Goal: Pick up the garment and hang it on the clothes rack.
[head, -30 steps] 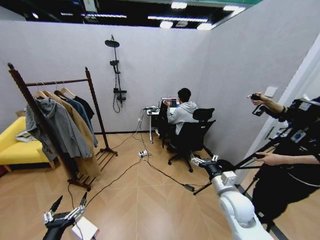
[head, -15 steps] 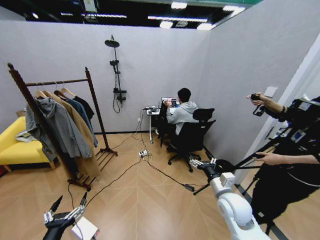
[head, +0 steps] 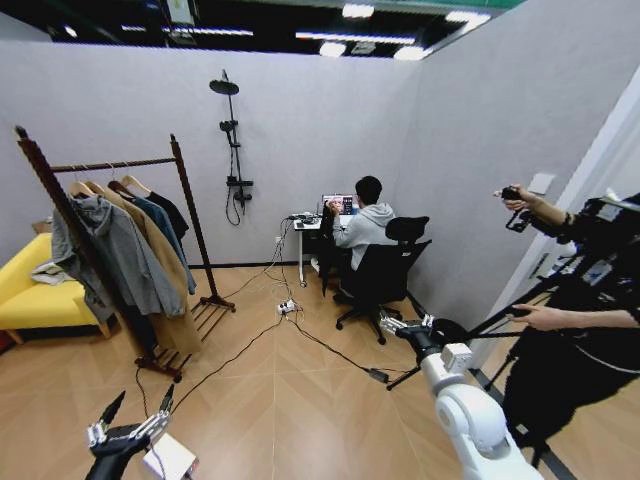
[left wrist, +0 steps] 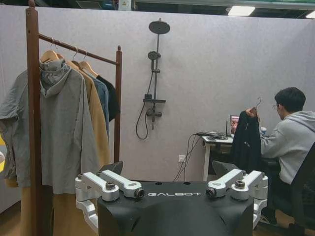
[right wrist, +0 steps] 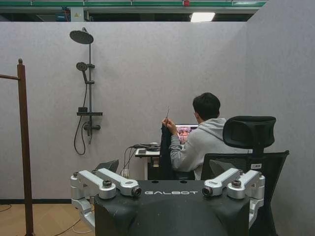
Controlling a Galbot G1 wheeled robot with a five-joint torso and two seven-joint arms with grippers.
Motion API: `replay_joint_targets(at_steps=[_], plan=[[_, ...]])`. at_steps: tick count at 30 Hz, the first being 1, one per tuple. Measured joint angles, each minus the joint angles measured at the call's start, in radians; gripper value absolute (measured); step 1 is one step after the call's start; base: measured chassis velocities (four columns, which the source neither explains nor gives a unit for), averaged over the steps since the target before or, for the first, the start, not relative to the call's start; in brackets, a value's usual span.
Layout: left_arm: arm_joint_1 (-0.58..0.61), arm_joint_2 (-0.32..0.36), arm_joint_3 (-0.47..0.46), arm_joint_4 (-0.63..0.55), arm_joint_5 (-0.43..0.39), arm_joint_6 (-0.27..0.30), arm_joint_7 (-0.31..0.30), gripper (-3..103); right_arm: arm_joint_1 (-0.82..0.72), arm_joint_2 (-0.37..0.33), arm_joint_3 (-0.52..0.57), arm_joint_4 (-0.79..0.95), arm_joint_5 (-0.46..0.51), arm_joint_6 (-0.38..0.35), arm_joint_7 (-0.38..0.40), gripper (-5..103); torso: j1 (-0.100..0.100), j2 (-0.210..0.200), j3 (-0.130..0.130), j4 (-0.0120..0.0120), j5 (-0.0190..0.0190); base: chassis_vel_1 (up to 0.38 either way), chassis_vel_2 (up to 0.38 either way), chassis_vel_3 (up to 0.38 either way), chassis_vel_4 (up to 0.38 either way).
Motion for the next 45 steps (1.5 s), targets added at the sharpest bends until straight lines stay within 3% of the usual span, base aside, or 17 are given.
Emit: replay_joint_targets(at_steps=[18,26,29,32,34,37,40,41,43,45], plan=[[0.0,0.0,0.0,0.0,0.0,0.0,0.0,100,-0.01,0.001,0.003,0.005,-0.004,0.009,-0.011,100,0.0,0.0,0.0,0.0,-0.0002,-0.172,0.18,0.18,-0.173],[0.0,0.0,0.0,0.0,0.0,0.0,0.0,100,-0.012,0.001,0.004,0.011,-0.003,0.009,-0.009,100,0.0,0.0,0.0,0.0001,0.0005,-0.334,0.334,0.31,-0.318],[0.0,0.0,0.0,0.0,0.0,0.0,0.0,100,-0.012,0.001,0.004,0.012,-0.003,0.009,-0.008,100,0.0,0.0,0.0,0.0,-0.0009,-0.374,0.376,0.397,-0.361],[0.0,0.0,0.0,0.0,0.0,0.0,0.0,100,-0.015,0.001,0.004,0.012,-0.003,0.01,-0.007,100,0.001,0.0,0.0,0.0003,0.0008,-0.353,0.368,0.362,-0.366],[0.0,0.0,0.0,0.0,0.0,0.0,0.0,100,-0.016,0.002,0.004,0.012,-0.003,0.01,-0.007,100,0.0,0.0,0.0,-0.0001,-0.001,-0.361,0.352,0.357,-0.373],[0.0,0.0,0.0,0.0,0.0,0.0,0.0,100,-0.017,0.002,0.004,0.012,-0.003,0.011,-0.007,100,0.0,0.0,0.0,0.0,0.001,-0.354,0.357,0.344,-0.37],[0.0,0.0,0.0,0.0,0.0,0.0,0.0,100,-0.017,0.002,0.004,0.012,-0.003,0.012,-0.007,100,0.0,0.0,0.0,-0.0001,-0.0015,-0.353,0.344,0.348,-0.349],[0.0,0.0,0.0,0.0,0.0,0.0,0.0,100,-0.017,0.002,0.004,0.012,-0.003,0.013,-0.007,100,0.0,0.0,0.0,0.0,0.0007,-0.359,0.343,0.353,-0.365],[0.0,0.0,0.0,0.0,0.0,0.0,0.0,100,-0.017,0.002,0.004,0.012,-0.003,0.013,-0.006,100,0.0,0.0,0.0,0.0001,0.0009,-0.359,0.34,0.351,-0.365],[0.0,0.0,0.0,0.0,0.0,0.0,0.0,100,-0.016,0.001,0.004,0.013,-0.003,0.014,-0.006,100,0.0,0.0,0.0,0.0,-0.0013,-0.343,0.333,0.386,-0.373]])
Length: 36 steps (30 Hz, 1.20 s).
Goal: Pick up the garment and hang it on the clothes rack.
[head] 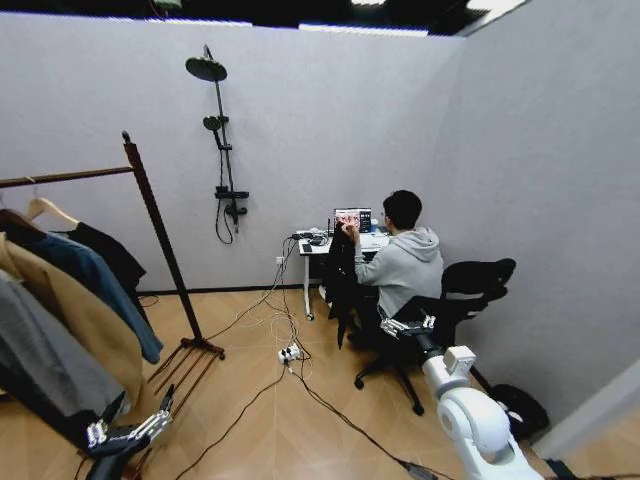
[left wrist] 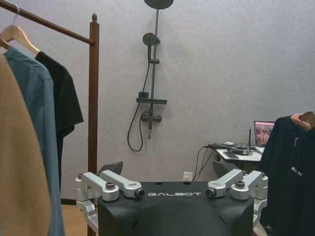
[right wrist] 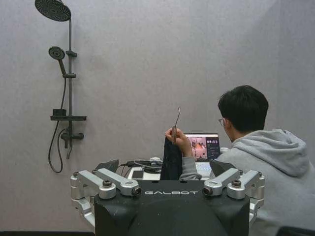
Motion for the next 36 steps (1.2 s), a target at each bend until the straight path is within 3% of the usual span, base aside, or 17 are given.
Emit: replay_joint_targets(at_steps=[2,6,8,10,13,15,16,18,22,28,30,36], plan=[[0.0,0.0,0.0,0.0,0.0,0.0,0.0,100,-0.001,0.0,0.0,0.0,0.0,0.001,0.0,100,0.0,0.0,0.0,-0.0001,0.0022,-0.328,0.347,0.361,-0.393],[0.0,0.0,0.0,0.0,0.0,0.0,0.0,100,-0.003,0.0,0.001,0.0,0.0,0.002,0.0,100,0.0,0.0,0.0,0.0,0.0,-0.351,0.36,0.353,-0.359],[0.0,0.0,0.0,0.0,0.0,0.0,0.0,100,-0.006,0.0,0.0,-0.003,-0.001,0.004,0.001,100,0.0,0.0,0.0,0.0001,0.0023,-0.357,0.376,0.321,-0.368],[0.0,0.0,0.0,0.0,0.0,0.0,0.0,100,-0.007,0.001,-0.001,-0.005,-0.001,0.005,0.001,100,0.0,0.0,0.0,-0.0002,0.0003,-0.374,0.358,0.339,-0.361],[0.0,0.0,0.0,0.0,0.0,0.0,0.0,100,-0.006,0.002,-0.007,-0.014,-0.003,0.006,0.005,100,0.0,0.0,0.0,0.0,0.0027,-0.36,0.347,0.338,-0.349],[0.0,0.0,0.0,0.0,0.0,0.0,0.0,100,-0.005,0.002,-0.008,-0.014,-0.003,0.006,0.006,100,0.0,0.0,0.0,0.0001,0.0024,-0.36,0.356,0.333,-0.361],[0.0,0.0,0.0,0.0,0.0,0.0,0.0,100,0.001,0.001,-0.012,-0.016,-0.004,0.005,0.013,100,0.0,0.0,0.0,0.0,-0.0001,-0.348,0.335,0.386,-0.335],[0.0,0.0,0.0,0.0,0.0,0.0,0.001,100,0.007,0.0,-0.014,-0.02,-0.004,0.003,0.017,100,0.001,0.0,0.0,-0.0001,0.002,-0.348,0.333,0.357,-0.335],[0.0,0.0,0.0,0.0,0.0,0.0,0.0,100,0.029,-0.012,-0.013,-0.032,-0.003,0.001,0.027,100,0.001,0.0,0.0,-0.0004,0.0007,-0.297,0.301,0.235,-0.267],[0.0,0.0,0.0,0.0,0.0,0.0,0.0,100,0.095,-0.062,0.006,-0.091,0.019,-0.004,0.032,100,0.001,-0.001,0.0,0.0002,0.0011,-0.071,0.134,0.043,-0.031],[0.0,0.0,0.0,0.0,0.0,0.0,0.0,100,0.16,-0.127,0.01,-0.181,0.052,-0.002,0.039,100,0.0,0.0,0.0,0.0,0.002,0.019,-0.037,-0.007,0.029],[0.0,0.0,0.0,0.0,0.0,0.0,0.0,100,0.303,-0.218,-0.04,-0.354,0.09,0.018,0.042,100,-0.001,0.001,0.0,-0.0004,0.0018,0.039,-0.076,-0.039,0.044]])
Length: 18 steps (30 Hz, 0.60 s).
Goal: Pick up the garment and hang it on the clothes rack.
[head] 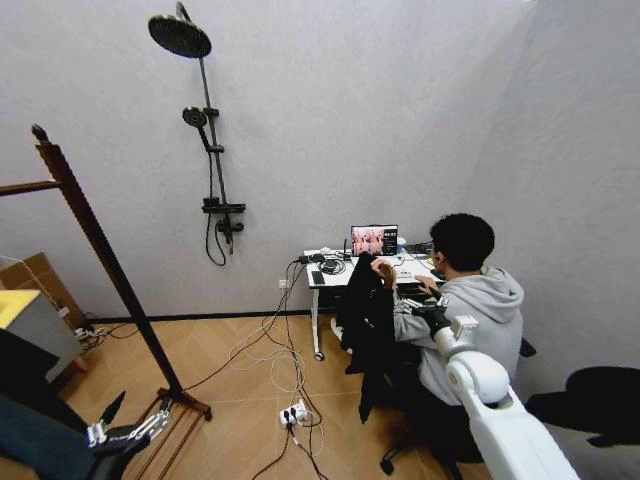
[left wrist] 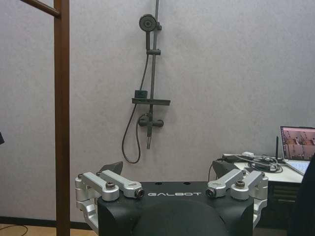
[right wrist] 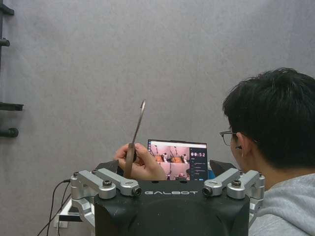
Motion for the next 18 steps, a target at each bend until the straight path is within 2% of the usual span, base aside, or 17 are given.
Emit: replay_joint_targets(at_steps=[6,8,11,12,18], plan=[[0.0,0.0,0.0,0.0,0.0,0.0,0.0,100,0.115,-0.042,-0.047,-0.135,0.007,0.041,-0.047,100,0.001,-0.001,0.0,0.0008,-0.0003,0.0,0.0,0.0,0.0],[0.0,0.0,0.0,0.0,0.0,0.0,0.0,100,0.164,-0.061,-0.071,-0.206,0.021,0.065,-0.107,100,0.002,-0.001,0.0,0.0006,-0.0007,0.0,0.0,0.0,0.0],[0.0,0.0,0.0,0.0,0.0,0.0,0.0,100,0.183,-0.063,-0.082,-0.241,0.022,0.071,-0.131,100,0.002,-0.001,0.0,0.0005,-0.0005,0.0,0.0,0.0,0.0],[0.0,0.0,0.0,0.0,0.0,0.0,0.0,100,0.202,-0.064,-0.092,-0.278,0.022,0.081,-0.172,100,0.002,-0.001,0.0,0.0004,-0.0002,0.0,0.0,0.0,0.0],[0.0,0.0,0.0,0.0,0.0,0.0,0.0,100,0.238,-0.058,-0.11,-0.336,0.02,0.11,-0.256,100,0.001,-0.001,0.0,0.0003,-0.0004,0.0,0.0,0.0,0.0]])
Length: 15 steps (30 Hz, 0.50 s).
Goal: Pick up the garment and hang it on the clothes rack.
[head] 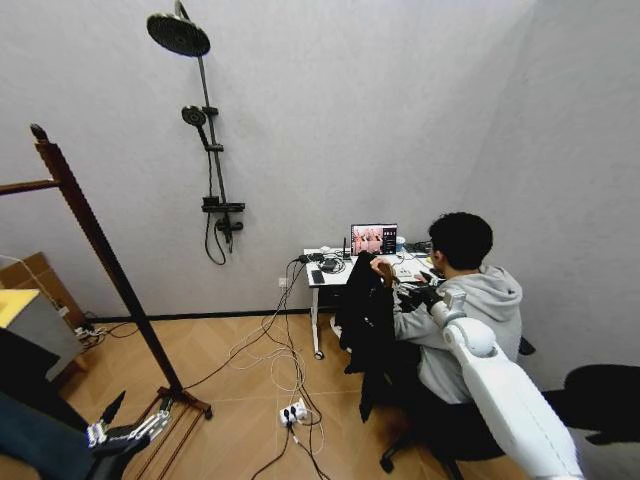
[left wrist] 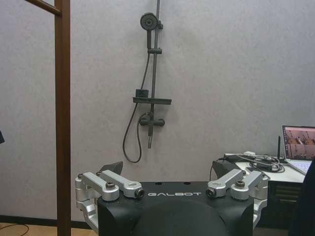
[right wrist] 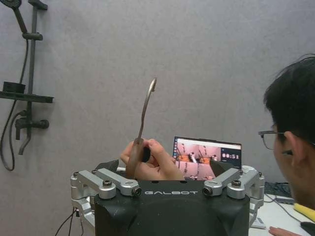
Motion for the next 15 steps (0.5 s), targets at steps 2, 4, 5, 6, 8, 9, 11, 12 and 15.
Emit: replay_joint_targets(at_steps=[2,4,5,6,8,9,11,12,15], plan=[[0.0,0.0,0.0,0.0,0.0,0.0,0.0,100,0.016,0.003,-0.009,-0.015,0.0,0.006,-0.019,99,0.0,0.0,0.0,0.0,-0.0001,0.0,0.0,0.0,0.0],[0.0,0.0,0.0,0.0,0.0,0.0,0.0,100,0.026,0.006,-0.014,-0.025,0.0,0.008,-0.024,94,0.0,0.0,0.0,0.0001,-0.0001,0.0,0.0,0.0,0.0],[0.0,0.0,0.0,0.0,0.0,0.0,0.0,100,0.035,0.007,-0.018,-0.033,-0.003,0.01,-0.03,89,0.0,0.0,0.0,0.0001,-0.0001,0.0,0.0,0.0,0.0],[0.0,0.0,0.0,0.0,0.0,0.0,0.0,100,0.035,0.007,-0.018,-0.033,-0.003,0.01,-0.03,89,0.0,0.0,0.0,0.0001,-0.0001,0.0,0.0,0.0,0.0],[0.0,0.0,0.0,0.0,0.0,0.0,0.0,100,0.044,0.007,-0.022,-0.041,-0.007,0.012,-0.035,84,0.0,0.0,0.0,0.0001,-0.0002,0.0,0.0,0.0,0.0],[0.0,0.0,0.0,0.0,0.0,0.0,0.0,100,0.051,0.007,-0.026,-0.05,-0.011,0.013,-0.038,78,0.0,0.0,0.0,0.0001,-0.0002,0.0,0.0,0.0,0.0],[0.0,0.0,0.0,0.0,0.0,0.0,0.0,100,0.068,0.007,-0.036,-0.069,-0.017,0.017,-0.045,67,0.0,0.0,0.0,0.0001,-0.0001,0.0,0.0,0.0,0.0],[0.0,0.0,0.0,0.0,0.0,0.0,0.0,100,0.068,0.007,-0.036,-0.069,-0.017,0.017,-0.045,67,0.0,0.0,0.0,0.0001,-0.0001,0.0,0.0,0.0,0.0],[0.0,0.0,0.0,0.0,0.0,0.0,0.0,100,0.086,0.008,-0.053,-0.089,-0.023,0.016,-0.051,45,0.0,0.0,0.0,0.0001,-0.0001,0.0,0.0,0.0,0.0]])
